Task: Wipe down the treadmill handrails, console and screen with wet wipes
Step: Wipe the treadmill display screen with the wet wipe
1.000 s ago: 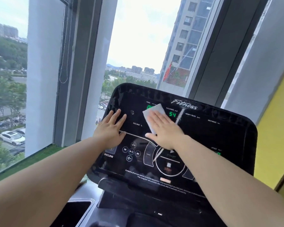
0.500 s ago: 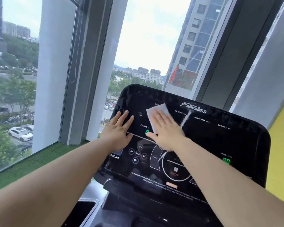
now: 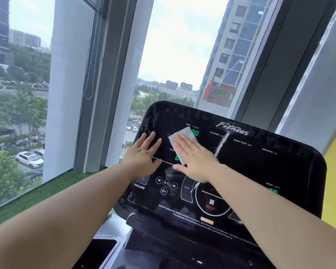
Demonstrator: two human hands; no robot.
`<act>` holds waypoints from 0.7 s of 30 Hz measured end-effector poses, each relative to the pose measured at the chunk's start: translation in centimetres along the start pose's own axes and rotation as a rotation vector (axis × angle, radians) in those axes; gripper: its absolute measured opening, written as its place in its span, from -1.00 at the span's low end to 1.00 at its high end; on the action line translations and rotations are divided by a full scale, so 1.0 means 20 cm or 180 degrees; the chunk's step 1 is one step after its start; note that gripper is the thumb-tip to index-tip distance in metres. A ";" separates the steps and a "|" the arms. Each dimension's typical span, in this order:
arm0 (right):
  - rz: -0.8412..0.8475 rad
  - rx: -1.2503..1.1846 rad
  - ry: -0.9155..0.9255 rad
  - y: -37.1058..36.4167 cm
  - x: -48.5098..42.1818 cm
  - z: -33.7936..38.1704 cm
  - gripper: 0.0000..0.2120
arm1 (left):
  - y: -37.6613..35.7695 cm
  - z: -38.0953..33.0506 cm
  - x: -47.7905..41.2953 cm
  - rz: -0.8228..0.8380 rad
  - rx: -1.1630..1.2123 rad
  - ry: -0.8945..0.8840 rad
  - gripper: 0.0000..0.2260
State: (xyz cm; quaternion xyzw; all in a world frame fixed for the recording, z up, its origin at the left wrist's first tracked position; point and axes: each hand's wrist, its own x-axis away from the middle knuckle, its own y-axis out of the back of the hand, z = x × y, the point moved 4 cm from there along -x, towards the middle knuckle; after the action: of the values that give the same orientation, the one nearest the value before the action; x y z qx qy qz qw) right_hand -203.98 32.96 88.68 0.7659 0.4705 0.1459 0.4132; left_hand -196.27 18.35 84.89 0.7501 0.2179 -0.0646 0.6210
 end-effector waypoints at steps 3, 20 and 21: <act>0.0039 -0.0223 -0.0337 0.08 -0.04 -0.13 -0.27 | 0.05 0.03 0.01 -0.0011 0.0277 -0.0070 -0.42; 0.0064 -0.0119 -0.0268 0.14 -0.13 -0.11 -0.24 | -0.05 0.13 0.06 0.0056 0.0345 0.0208 -0.40; 0.0054 -0.0260 -0.0442 0.14 -0.15 -0.09 -0.24 | -0.06 0.13 0.06 0.0030 0.0343 0.0214 -0.39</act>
State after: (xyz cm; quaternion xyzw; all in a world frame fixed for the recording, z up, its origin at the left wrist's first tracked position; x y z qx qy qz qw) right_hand -204.99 30.69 92.38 0.7607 0.4279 0.1149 0.4745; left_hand -195.28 16.34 82.91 0.7852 0.2314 -0.0480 0.5724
